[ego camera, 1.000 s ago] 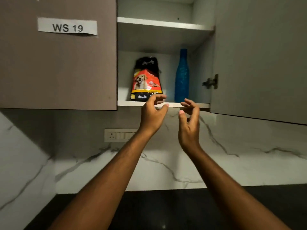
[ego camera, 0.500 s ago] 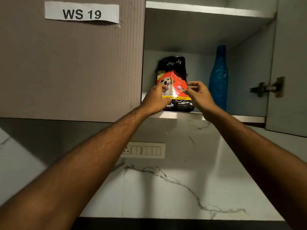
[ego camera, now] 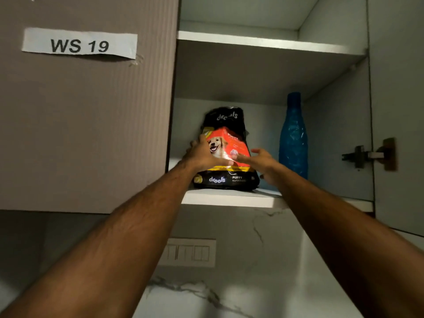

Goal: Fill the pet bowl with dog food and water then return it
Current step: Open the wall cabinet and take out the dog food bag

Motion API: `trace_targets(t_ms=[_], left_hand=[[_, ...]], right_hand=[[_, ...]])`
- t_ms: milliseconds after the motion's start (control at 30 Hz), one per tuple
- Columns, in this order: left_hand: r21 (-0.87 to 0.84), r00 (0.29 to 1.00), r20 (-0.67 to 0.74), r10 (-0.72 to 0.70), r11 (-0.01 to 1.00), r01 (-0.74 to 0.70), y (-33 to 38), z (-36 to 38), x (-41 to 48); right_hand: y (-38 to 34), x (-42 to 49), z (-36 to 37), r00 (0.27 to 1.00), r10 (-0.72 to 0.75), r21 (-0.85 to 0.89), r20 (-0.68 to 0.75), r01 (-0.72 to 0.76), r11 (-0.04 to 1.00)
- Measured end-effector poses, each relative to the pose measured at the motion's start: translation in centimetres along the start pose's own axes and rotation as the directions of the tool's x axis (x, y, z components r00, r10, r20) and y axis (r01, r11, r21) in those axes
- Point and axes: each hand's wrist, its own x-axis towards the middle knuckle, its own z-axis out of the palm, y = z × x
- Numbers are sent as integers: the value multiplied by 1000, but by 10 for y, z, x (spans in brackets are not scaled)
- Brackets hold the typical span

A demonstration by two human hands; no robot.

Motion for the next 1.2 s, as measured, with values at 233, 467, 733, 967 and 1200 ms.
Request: trace_targets(t_ms=[233, 467, 733, 967, 1200], left_hand=[[60, 934, 255, -250, 968, 242, -10, 13, 8], [-116, 909, 306, -283, 937, 330, 10, 6, -14], [-423, 958, 214, -191, 866, 268, 24, -16, -54], [-606, 971, 215, -104, 766, 217, 30, -34, -83], [-634, 997, 82, 5, 772, 49, 42, -49, -132]], right_hand=[[10, 34, -1, 971, 117, -104, 208, -97, 990], [6, 11, -10, 963, 140, -86, 230, -123, 989], [-8, -35, -33, 978, 100, -6, 183, -101, 995], [-29, -90, -39, 993, 53, 94, 109, -64, 994], [-39, -143, -46, 998, -61, 157, 29, 55, 986]])
